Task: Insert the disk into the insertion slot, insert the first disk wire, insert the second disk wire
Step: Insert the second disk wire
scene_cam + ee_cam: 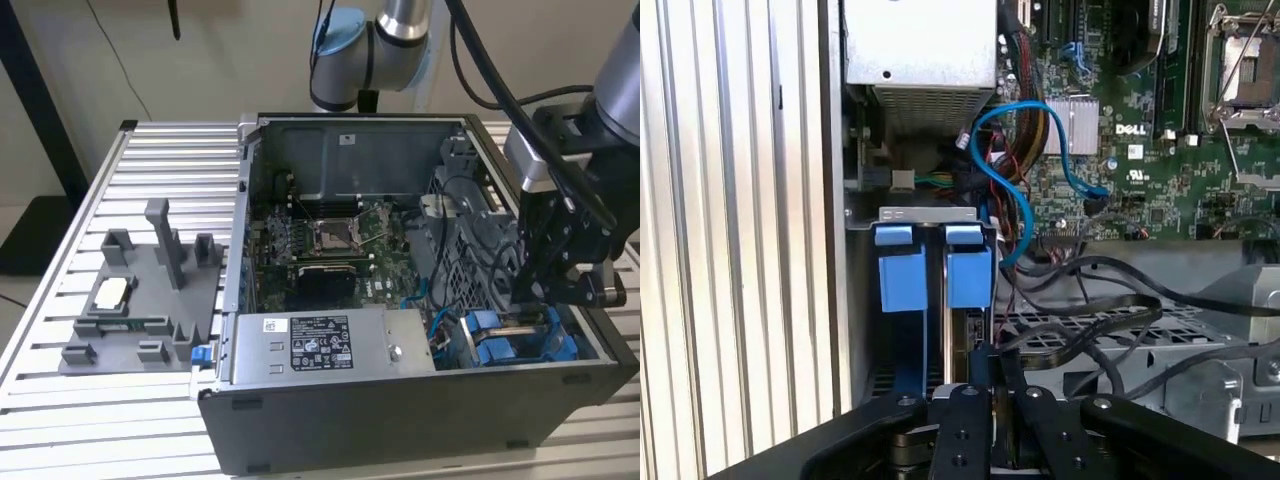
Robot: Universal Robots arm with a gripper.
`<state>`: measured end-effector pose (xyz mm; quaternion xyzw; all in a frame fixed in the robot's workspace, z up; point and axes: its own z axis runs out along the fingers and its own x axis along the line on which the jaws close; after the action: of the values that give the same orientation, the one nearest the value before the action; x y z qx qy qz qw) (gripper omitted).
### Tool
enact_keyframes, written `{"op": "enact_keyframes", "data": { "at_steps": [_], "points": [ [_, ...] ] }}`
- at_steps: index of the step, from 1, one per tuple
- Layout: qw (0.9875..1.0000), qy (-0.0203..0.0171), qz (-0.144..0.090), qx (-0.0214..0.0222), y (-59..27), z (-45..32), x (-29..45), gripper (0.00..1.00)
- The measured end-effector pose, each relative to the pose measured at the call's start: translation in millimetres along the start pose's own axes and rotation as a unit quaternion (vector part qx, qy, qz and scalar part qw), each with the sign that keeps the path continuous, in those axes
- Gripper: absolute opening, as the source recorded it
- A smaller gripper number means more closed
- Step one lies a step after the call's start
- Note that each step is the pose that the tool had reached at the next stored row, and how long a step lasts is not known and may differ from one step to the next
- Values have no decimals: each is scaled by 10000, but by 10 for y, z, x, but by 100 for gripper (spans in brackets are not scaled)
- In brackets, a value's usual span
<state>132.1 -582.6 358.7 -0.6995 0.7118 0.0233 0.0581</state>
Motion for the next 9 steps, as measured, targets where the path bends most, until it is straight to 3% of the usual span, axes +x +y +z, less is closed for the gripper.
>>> {"op": "enact_keyframes", "data": {
  "at_steps": [9],
  "points": [
    [10000,2,-5,-1,-36,64,59,16]
  ]
}}
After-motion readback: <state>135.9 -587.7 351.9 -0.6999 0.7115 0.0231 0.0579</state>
